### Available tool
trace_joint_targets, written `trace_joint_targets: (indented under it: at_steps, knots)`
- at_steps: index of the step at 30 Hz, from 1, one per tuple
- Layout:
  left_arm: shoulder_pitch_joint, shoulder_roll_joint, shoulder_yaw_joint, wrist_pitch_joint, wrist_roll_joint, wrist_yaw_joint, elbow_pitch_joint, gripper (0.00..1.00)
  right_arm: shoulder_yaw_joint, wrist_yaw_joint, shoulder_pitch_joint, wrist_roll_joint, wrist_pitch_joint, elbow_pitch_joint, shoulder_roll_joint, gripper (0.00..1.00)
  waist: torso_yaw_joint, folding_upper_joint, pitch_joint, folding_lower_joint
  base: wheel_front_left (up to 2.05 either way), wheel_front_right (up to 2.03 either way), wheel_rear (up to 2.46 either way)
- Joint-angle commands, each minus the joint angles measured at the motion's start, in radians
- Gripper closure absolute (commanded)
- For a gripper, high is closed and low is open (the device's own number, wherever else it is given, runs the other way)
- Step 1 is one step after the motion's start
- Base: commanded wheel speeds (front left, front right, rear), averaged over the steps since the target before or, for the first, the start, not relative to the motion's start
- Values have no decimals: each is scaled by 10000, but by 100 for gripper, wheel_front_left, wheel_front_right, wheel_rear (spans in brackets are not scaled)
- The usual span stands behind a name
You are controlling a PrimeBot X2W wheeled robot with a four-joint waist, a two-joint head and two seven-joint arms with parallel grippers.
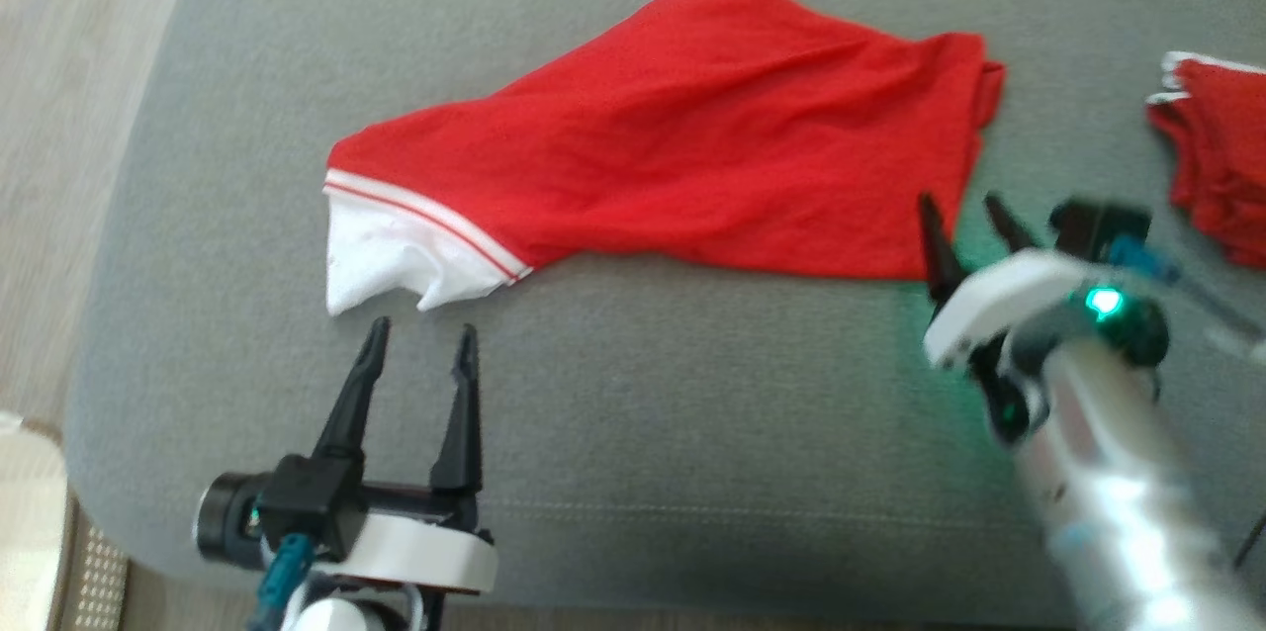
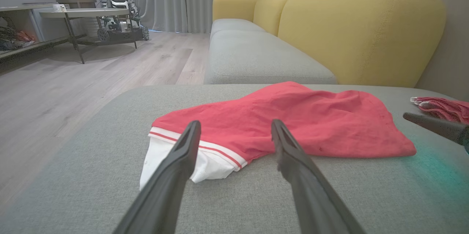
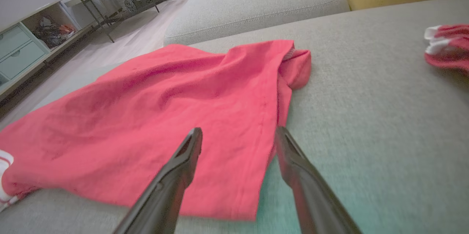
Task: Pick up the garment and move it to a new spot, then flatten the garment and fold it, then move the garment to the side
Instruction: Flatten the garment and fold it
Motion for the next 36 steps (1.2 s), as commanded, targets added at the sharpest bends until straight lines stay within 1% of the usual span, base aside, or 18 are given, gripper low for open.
trace_joint_targets:
  at_steps: [1,5,8,9,10,11,13,15,20,23,25,27,30,31,32,33,34,36]
  knots:
    - [-447,-102,236,-78,145,-74,-393,0,50,-4,-587,-82,139,164,-110,0,268,0,267,0,0,0,0]
    - [-664,-261,168,-78,358,-243,-416,0,-548,-4,-1584,-644,568,1616,-471,0,650,0,625,0,0,0,0]
    - [-759,-340,221,-78,384,-352,-370,0,-983,-4,-2089,-811,857,2504,-438,0,886,0,799,0,0,0,0]
    - [-789,-361,248,-78,388,-387,-350,0,-1041,-4,-2220,-815,851,2674,-395,22,953,0,841,0,0,0,0]
    - [-817,-381,288,-78,388,-410,-338,0,-1055,-4,-2324,-800,784,2784,-346,67,1006,0,874,0,0,0,0]
    - [-839,-400,333,-78,386,-428,-325,0,-1031,-4,-2408,-773,686,2851,-298,100,1049,0,901,0,0,0,0]
    - [-871,-434,412,-78,390,-453,-330,0,-817,-4,-2546,-656,434,2821,-194,100,1116,0,948,0,0,0,0]
    - [-882,-464,461,-78,410,-471,-364,0,-622,-4,-2731,-256,256,2618,-98,100,1146,0,992,0,0,0,0]
    - [-966,-516,439,-78,478,-543,-405,0,249,-4,-3460,522,164,1609,-71,100,1235,0,1202,0,0,0,0]
    - [-1121,-536,330,-78,510,-609,-420,0,474,-4,-4107,598,307,1273,-440,100,1420,0,1431,0,0,0,0]
    - [-1260,-545,230,-78,512,-638,-400,0,483,-4,-4618,359,303,1264,-825,100,1628,0,1620,0,0,0,0]
    - [-1399,-552,129,-78,504,-662,-370,0,224,-4,-5171,125,259,1469,-1137,100,1865,0,1812,0,0,0,0]
    - [-1562,-558,5,-78,420,-653,-330,0,-194,-4,-5952,-527,122,2031,-1500,100,2167,0,2097,0,0,0,0]
    - [-1610,-558,-48,-78,374,-635,-319,0,-359,-4,-6172,-732,91,2266,-1546,75,2244,0,2184,0,0,0,0]
    - [-1610,-558,-48,-78,374,-635,-319,0,-359,-4,-6172,-732,91,2266,-1546,75,2244,0,2184,0,0,0,0]
    - [-1661,-559,-101,-78,329,-615,-314,0,-525,-4,-6369,-897,80,2505,-1553,44,2310,0,2266,0,0,0,0]
    - [-1710,-560,-149,-78,289,-592,-300,0,-680,-4,-6529,-1072,43,2727,-1561,1,2358,0,2326,0,0,0,0]
    - [-1788,-560,-223,-78,248,-552,-262,0,-968,-4,-6738,-1427,-113,3094,-1572,0,2403,0,2387,0,0,0,0]
